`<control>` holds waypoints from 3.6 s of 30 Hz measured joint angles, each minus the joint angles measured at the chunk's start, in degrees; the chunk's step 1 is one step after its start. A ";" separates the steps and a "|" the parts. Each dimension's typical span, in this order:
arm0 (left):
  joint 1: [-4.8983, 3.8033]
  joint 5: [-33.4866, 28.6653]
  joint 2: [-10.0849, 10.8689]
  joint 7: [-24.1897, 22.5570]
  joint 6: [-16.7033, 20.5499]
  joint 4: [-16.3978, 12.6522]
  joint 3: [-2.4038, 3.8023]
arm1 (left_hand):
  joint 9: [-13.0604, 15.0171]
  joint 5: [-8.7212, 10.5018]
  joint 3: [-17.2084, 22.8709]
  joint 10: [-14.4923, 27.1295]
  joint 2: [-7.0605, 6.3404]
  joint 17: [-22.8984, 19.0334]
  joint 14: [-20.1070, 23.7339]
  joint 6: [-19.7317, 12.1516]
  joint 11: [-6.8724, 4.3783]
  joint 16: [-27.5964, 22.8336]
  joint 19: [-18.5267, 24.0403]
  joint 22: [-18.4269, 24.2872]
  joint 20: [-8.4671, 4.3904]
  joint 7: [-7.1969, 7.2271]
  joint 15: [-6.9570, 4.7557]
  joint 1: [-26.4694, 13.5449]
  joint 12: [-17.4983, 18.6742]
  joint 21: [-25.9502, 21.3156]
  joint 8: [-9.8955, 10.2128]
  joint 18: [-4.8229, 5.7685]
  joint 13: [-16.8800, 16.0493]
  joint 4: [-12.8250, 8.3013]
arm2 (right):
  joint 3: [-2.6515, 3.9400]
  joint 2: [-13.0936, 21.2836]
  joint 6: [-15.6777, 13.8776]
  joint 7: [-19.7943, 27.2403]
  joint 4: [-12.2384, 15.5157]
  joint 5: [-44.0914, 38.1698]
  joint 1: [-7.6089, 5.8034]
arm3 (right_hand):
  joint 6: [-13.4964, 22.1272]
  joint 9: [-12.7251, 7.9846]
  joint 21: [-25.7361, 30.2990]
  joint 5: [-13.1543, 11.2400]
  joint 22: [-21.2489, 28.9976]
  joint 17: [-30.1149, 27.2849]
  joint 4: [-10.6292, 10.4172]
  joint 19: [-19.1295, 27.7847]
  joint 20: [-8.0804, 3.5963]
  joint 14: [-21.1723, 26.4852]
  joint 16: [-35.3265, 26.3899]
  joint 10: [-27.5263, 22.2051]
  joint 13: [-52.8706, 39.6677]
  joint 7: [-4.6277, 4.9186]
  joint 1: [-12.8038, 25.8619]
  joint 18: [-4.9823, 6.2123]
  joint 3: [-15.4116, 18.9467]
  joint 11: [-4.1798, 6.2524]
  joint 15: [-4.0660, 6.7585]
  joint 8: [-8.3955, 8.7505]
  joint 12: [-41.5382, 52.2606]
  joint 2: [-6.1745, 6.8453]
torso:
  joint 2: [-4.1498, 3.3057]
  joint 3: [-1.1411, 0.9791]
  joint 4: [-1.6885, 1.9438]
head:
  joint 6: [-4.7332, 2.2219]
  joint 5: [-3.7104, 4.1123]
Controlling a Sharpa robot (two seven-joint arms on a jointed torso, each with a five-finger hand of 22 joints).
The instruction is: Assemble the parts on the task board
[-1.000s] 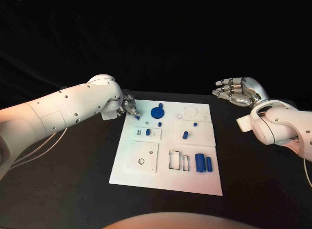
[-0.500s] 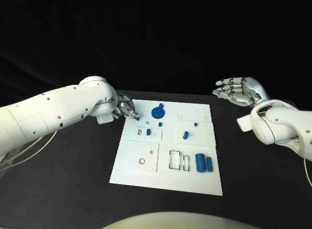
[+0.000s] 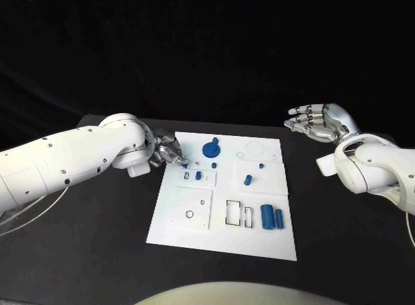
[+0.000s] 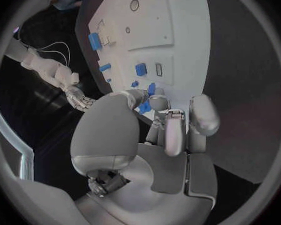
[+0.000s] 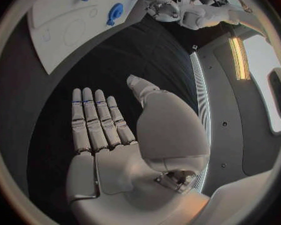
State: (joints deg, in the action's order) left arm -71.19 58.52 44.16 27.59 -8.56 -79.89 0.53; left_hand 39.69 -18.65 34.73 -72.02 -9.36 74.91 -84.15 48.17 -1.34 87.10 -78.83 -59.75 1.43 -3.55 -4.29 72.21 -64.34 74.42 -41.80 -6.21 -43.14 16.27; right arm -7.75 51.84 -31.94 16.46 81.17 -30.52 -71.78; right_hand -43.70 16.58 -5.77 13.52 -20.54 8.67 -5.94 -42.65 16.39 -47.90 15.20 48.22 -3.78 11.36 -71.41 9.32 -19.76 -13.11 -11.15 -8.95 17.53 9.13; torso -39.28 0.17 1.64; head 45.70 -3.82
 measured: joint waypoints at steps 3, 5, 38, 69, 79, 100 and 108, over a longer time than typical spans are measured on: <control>0.67 0.72 0.34 -0.17 0.56 -0.86 0.00 | 0.00 0.00 0.16 0.00 0.00 0.00 0.00 0.00 0.00 0.00 0.00 -0.16 0.00 0.00 0.00 0.00 0.00 0.24 0.00 0.00 0.00 0.16 | 0.00 0.02 0.03 0.00 0.00 0.00 0.03 | 0.00 0.00 0.00 0.00 0.00 0.00 0.00 0.00 0.00 0.00 0.00 0.00 0.00 0.00 0.00 0.00 0.00 0.00 0.00 0.00 0.00 0.00 | -0.04 -0.01 0.00 | 0.00 -0.06; 1.17 1.32 0.49 -0.26 0.83 -1.38 0.00 | 0.00 0.00 0.23 0.00 -0.20 0.00 0.21 0.00 0.00 0.00 0.00 -0.17 0.00 0.00 -0.21 -0.19 0.00 0.24 -0.25 -0.01 0.00 0.23 | 0.00 0.02 0.04 0.00 0.00 0.01 0.03 | 0.00 0.00 0.00 0.00 0.00 0.00 0.00 0.00 0.00 0.00 0.00 0.00 0.00 0.00 0.00 0.00 0.00 0.00 0.00 0.00 0.00 0.00 | -0.07 -0.01 -0.01 | 0.03 -0.09; 2.77 9.43 0.74 -0.51 -0.22 -3.50 -0.03 | -0.17 -0.22 2.60 -0.81 -1.58 0.00 0.21 0.45 0.00 0.22 -0.42 -0.91 0.01 0.42 -0.21 -1.59 -0.23 0.66 -0.67 0.00 -0.38 -0.71 | -0.01 0.12 0.20 0.01 0.04 0.04 0.14 | 0.00 -0.04 0.00 0.36 0.04 -0.05 -0.15 0.00 0.00 0.00 0.00 0.00 0.00 0.00 0.31 0.00 0.15 0.00 0.00 0.00 0.00 -0.31 | -0.11 -0.06 -0.13 | 0.35 -0.25; 2.86 9.99 -0.61 0.39 -1.13 -2.53 0.00 | -0.01 -0.45 3.96 -2.44 -2.49 0.00 0.09 1.65 -0.39 0.44 -0.62 -1.47 -0.19 0.77 -0.33 -3.85 -1.95 0.87 -1.50 0.00 -3.00 -1.74 | -0.01 0.22 0.25 0.05 0.13 0.07 0.15 | 0.00 -0.03 0.00 0.35 0.10 -0.10 -0.15 0.00 0.00 0.00 0.00 0.00 0.00 0.00 0.30 0.00 0.15 0.00 0.00 0.00 0.00 -0.30 | -0.14 -0.09 -0.12 | 0.52 -0.13; 2.86 9.99 -1.12 0.81 -1.37 -1.97 -0.01 | -0.38 -0.18 5.90 -2.97 -3.17 0.00 0.21 2.37 -0.89 0.67 -0.83 -1.87 -0.41 1.28 -0.63 -6.67 -2.23 1.08 -1.63 -0.01 -3.64 -3.93 | -0.01 0.20 0.26 0.05 0.13 0.08 0.15 | 0.00 -0.09 0.00 0.58 0.09 -0.10 -0.31 0.00 0.00 0.00 0.00 0.00 0.00 0.00 0.30 0.00 0.31 0.00 0.00 0.00 0.00 -0.30 | -0.13 -0.10 -0.13 | 0.53 -0.10; 2.97 10.01 -1.23 0.95 -2.05 -1.56 -0.05 | -2.03 -0.18 0.10 -3.07 -5.20 0.00 0.22 4.29 -1.00 0.66 -1.03 -2.20 -0.61 2.43 -1.03 -10.49 -2.67 1.30 -1.24 0.00 -4.75 -1.72 | -0.01 0.25 0.28 0.08 0.06 0.15 0.16 | 0.00 -0.13 0.00 0.58 0.21 -0.22 -0.47 0.00 0.00 0.00 0.00 0.00 0.00 0.00 0.30 0.00 0.47 0.00 0.00 0.00 0.00 -0.30 | -0.13 -0.05 -0.13 | 0.45 0.14; 3.06 10.05 -0.71 0.95 -2.12 -1.82 -0.07 | -2.28 -0.18 -2.30 -3.06 -5.19 0.00 0.22 4.30 -1.00 0.66 -1.05 -2.55 -0.63 2.42 -1.03 -10.47 -2.67 1.30 -1.23 -0.01 -5.00 -0.13 | -0.01 0.26 0.29 0.10 0.03 0.19 0.18 | 0.00 -0.13 0.00 0.58 0.20 -0.22 -0.63 0.00 0.00 0.00 0.00 0.00 0.00 0.00 0.30 0.00 0.63 0.00 0.00 0.00 0.00 -0.30 | -0.14 -0.02 -0.16 | 0.51 0.20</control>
State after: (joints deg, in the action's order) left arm -68.12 68.57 43.44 28.54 -10.68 -81.72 0.47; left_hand 37.40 -18.83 32.44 -75.08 -14.55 74.91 -83.94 52.47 -2.34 87.76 -79.88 -62.30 0.81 -1.13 -5.32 61.74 -67.01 75.72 -43.03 -6.21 -48.14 16.14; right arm -7.76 52.10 -31.65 16.56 81.20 -30.33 -71.60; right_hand -43.70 16.45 -5.77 14.10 -20.33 8.45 -6.57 -42.65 16.39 -47.90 15.20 48.22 -3.78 11.36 -71.11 9.33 -19.13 -13.11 -11.15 -8.95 17.53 8.83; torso -39.42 0.15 1.48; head 46.21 -3.61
